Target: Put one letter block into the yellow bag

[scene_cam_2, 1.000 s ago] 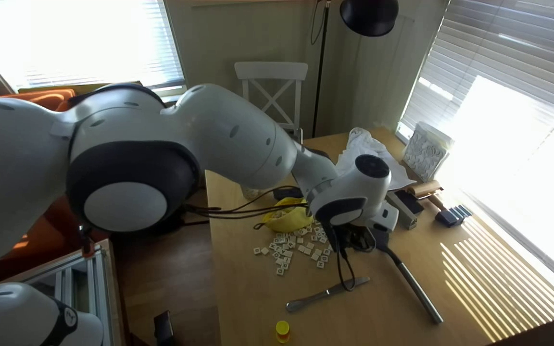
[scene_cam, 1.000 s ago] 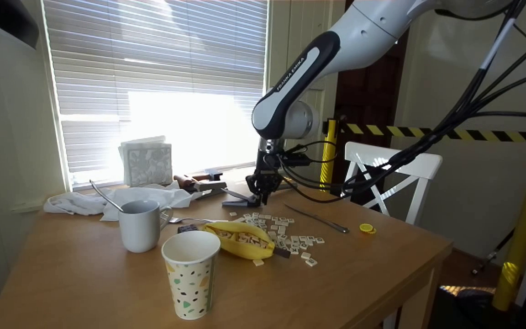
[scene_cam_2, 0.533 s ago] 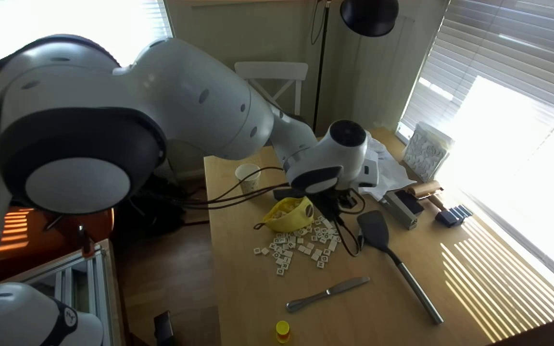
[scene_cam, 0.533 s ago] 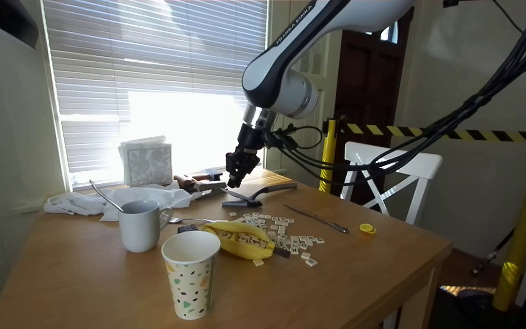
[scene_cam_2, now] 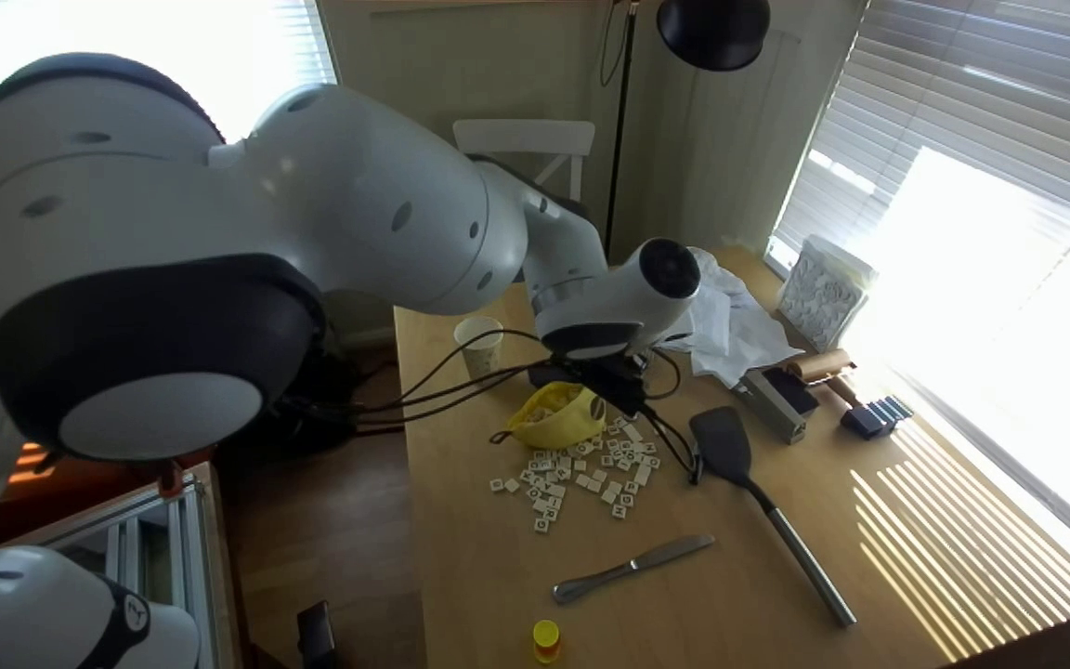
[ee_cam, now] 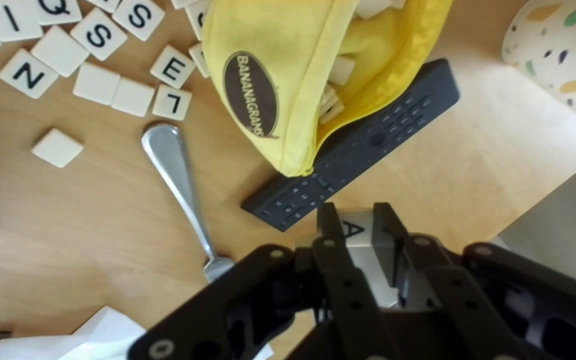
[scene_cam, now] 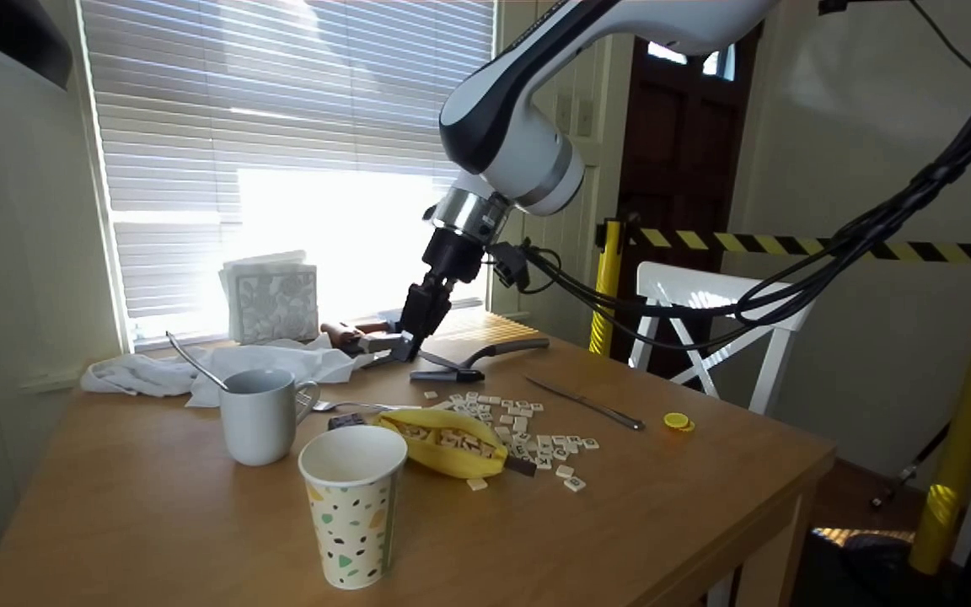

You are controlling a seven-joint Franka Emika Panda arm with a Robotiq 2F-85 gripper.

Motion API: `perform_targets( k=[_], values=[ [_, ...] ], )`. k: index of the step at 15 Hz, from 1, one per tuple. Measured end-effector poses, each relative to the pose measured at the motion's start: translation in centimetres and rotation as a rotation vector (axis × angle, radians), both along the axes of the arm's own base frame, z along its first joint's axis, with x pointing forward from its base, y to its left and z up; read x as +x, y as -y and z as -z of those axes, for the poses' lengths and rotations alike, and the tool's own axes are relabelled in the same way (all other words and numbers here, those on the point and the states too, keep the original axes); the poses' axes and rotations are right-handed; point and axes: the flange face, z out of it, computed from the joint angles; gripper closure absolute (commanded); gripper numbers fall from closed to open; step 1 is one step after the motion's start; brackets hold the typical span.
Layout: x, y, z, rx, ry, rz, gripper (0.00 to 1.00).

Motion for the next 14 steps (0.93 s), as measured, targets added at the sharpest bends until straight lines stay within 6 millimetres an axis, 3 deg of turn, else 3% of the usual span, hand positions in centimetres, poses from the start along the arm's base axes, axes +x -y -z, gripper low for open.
perform_targets(
  k=[9, 14],
  values=[
    [-4.6, 2.6, 4.0, 0.179, -0.295, -0.412, 0.95],
    [-4.2, 2.0, 4.8, 0.192, -0.399, -0.522, 0.95]
  ],
)
